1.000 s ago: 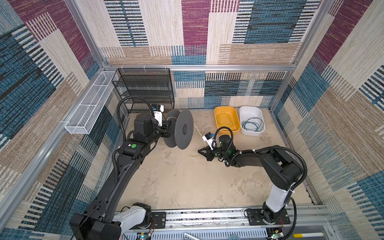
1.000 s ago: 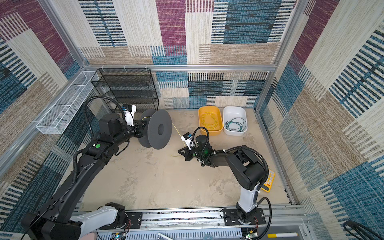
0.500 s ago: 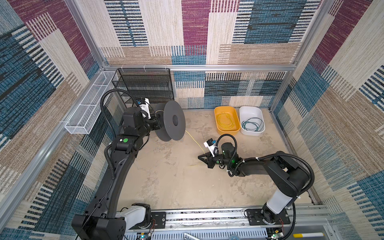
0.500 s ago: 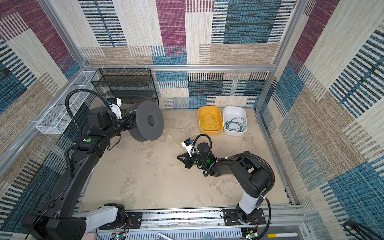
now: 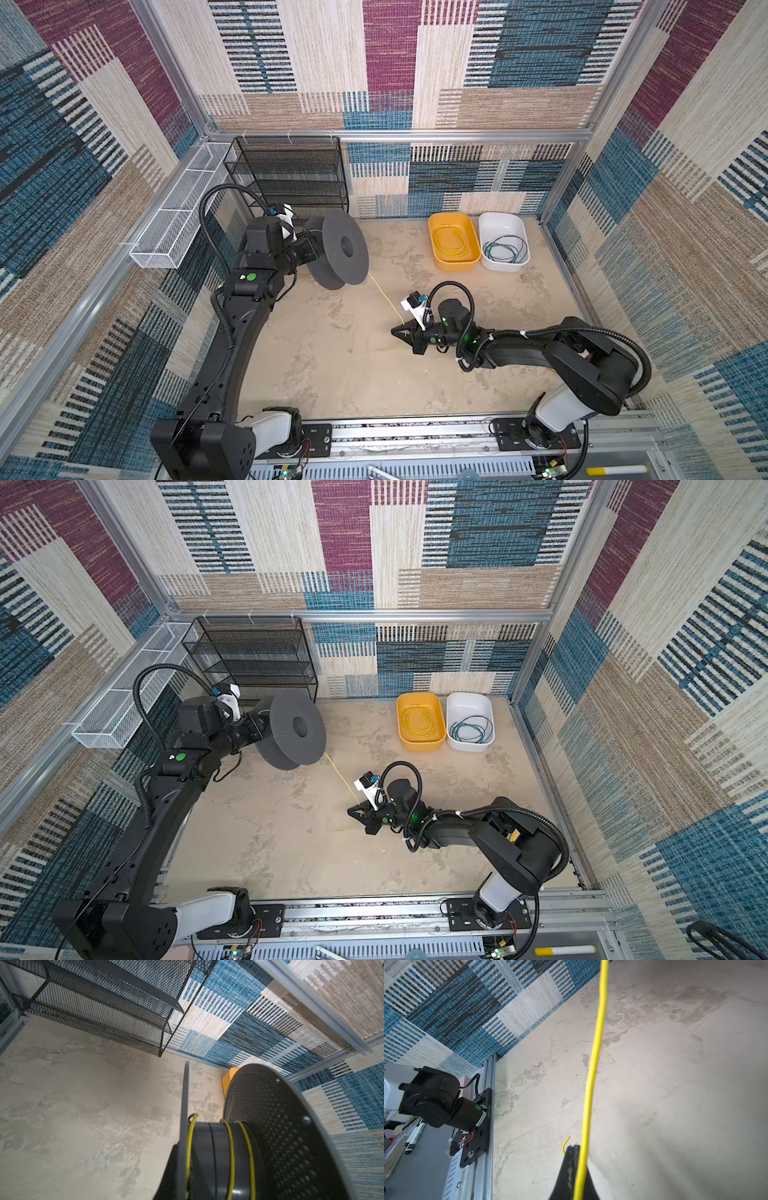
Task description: Wrap the cables
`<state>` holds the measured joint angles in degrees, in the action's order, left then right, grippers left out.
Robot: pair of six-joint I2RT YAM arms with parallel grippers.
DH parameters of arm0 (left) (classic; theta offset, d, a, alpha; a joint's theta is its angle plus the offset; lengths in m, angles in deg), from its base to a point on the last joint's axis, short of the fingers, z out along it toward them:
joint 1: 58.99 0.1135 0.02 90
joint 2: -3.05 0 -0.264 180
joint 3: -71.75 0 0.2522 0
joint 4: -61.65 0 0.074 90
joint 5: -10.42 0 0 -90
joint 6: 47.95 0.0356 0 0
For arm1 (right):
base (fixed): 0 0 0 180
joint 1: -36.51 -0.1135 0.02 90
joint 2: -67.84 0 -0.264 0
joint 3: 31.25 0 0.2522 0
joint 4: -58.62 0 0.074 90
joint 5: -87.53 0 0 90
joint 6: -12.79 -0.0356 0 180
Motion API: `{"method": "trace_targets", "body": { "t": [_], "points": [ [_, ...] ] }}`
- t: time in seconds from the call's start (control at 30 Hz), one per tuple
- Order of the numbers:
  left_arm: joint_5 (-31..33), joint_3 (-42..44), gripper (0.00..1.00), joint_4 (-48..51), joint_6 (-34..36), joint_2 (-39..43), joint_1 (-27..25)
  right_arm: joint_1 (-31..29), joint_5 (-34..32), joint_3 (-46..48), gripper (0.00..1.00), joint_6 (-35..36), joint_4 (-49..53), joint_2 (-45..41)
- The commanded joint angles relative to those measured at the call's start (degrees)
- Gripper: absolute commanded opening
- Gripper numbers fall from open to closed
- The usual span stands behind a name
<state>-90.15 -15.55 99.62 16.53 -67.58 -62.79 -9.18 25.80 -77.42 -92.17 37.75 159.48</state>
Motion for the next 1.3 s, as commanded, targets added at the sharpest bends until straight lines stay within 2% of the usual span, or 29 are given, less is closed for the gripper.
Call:
{"method": "trace_targets", "body": {
  "t": [0.0, 0.3, 0.57, 0.8, 0.9, 1.0, 1.07, 1.2, 1.27],
  "points": [
    [9.5, 0.4, 0.0, -21.4, -4.1, 0.0, 0.9, -0.9, 1.8, -1.7, 0.0, -0.2, 8.4, 2.6],
    [5.7, 9.9, 0.0, -22.6, -4.3, 2.2, 0.5, -0.8, 0.2, -11.0, 0.03, 0.6, 14.8, 12.1],
    [4.4, 14.9, 0.0, -23.2, -4.1, 3.4, 0.5, -0.5, 1.6, -16.1, 0.15, 1.0, 17.4, 16.2],
    [4.4, 17.0, 0.0, -23.4, -3.7, 5.0, 0.4, 0.2, 4.1, -16.1, 0.25, -1.6, 16.6, 14.9],
    [4.4, 17.3, 0.0, -23.5, -3.7, 5.3, 0.5, 0.3, 6.2, -14.1, 0.26, -2.9, 14.6, 13.6],
    [4.4, 17.3, 0.0, -23.6, -3.8, 5.2, 0.5, 0.8, 5.3, -13.4, 0.2, -3.1, 14.0, 12.7],
    [4.2, 17.4, 0.0, -24.1, -4.3, 5.1, 0.5, 2.0, 5.7, -14.0, 0.2, -3.5, 14.9, 12.8],
    [3.8, 16.7, 0.0, -23.1, -4.2, 5.0, 0.4, 3.6, 3.9, -10.8, 0.24, -3.8, 15.2, 6.4],
    [3.1, 15.9, 0.0, -21.5, -3.2, 5.2, 0.5, 4.4, 1.1, -10.1, 0.26, -3.1, 18.7, 1.7]
  ]
}}
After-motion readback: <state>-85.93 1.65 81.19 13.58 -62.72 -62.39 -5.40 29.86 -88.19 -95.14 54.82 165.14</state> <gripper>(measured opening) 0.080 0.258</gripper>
